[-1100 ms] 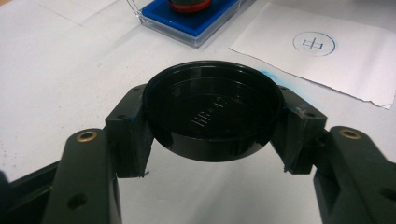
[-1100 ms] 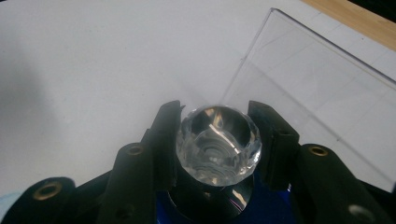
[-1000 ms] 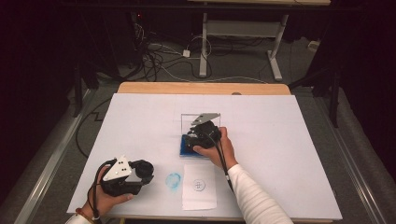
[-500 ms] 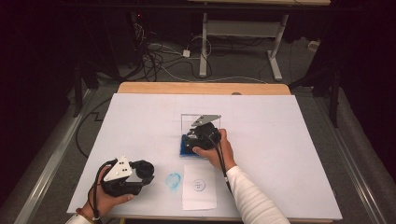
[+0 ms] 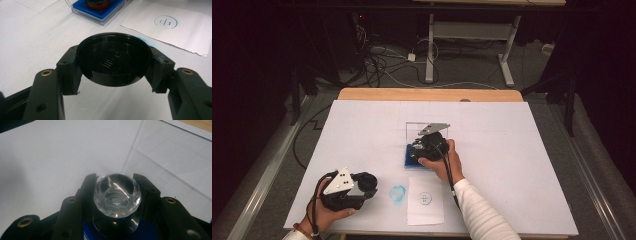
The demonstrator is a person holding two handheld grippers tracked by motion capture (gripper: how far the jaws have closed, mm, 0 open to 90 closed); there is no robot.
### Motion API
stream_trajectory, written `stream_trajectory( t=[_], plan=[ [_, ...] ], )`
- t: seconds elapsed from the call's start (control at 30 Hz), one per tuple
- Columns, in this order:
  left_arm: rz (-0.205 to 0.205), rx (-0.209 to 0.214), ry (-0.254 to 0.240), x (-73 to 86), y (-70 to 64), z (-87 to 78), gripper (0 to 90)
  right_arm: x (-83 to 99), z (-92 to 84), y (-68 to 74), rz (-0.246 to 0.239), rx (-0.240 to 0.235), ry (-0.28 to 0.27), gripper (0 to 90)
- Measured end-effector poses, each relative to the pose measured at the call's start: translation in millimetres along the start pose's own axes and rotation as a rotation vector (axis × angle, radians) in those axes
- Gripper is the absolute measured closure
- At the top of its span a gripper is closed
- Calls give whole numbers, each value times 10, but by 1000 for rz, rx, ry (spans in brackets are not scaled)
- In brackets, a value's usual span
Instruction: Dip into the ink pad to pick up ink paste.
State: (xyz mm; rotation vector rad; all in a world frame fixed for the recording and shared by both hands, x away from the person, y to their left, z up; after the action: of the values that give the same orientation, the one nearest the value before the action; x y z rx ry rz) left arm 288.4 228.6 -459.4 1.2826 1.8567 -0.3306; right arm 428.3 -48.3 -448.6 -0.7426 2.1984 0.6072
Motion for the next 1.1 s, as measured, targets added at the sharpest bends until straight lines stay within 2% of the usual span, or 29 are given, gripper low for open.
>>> stream_trajectory(
  t=[0.1, 0.2, 0.47, 0.53, 0.6, 0.63, 0.67, 0.73, 0.93, 1.1],
  plan=[
    [2, 1, 2, 0, -1, 2, 366, 6, -20, 55, -29, 30, 16, 569],
    [2, -4, 5, -5, -1, 2, 366, 5, -13, -12, 11, -5, 7, 569],
    [-5, -6, 1, 4, 14, -4, 366, -8, -5, 32, -16, 26, 18, 569],
    [-3, -6, -1, -4, 12, -8, 366, -21, -7, 22, 5, 18, 28, 568],
    [-2, -10, -4, -7, 12, -18, 366, -58, -23, 22, -18, 33, 47, 568],
    [-4, -11, -6, -4, 18, -22, 366, -88, -57, 4, -1, 49, 27, 568],
    [-7, -12, -7, 1, 24, -25, 367, -126, -120, -35, 32, 34, -3, 568],
    [-11, -14, -7, 6, 34, -26, 366, -197, -255, -85, 59, 22, -47, 569],
    [-10, -17, -11, -5, 40, -24, 367, -273, -532, -72, -21, 57, -52, 568],
    [-5, -17, -7, -14, 36, -26, 366, -295, -663, -88, -23, 54, -61, 568]
  ],
)
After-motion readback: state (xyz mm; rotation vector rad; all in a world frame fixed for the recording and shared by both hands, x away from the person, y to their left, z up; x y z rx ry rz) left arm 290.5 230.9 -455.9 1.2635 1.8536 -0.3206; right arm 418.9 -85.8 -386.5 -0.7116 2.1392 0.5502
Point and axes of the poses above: each handheld gripper's, and its own axes: z roughly forward along the jaws, x roughly out of its underside, y roughly to its left, the point moved 1 cm from there along z, roughly forward along the jaws, and after that the axes turned 12 degrees about z, right-handed, at the moved point
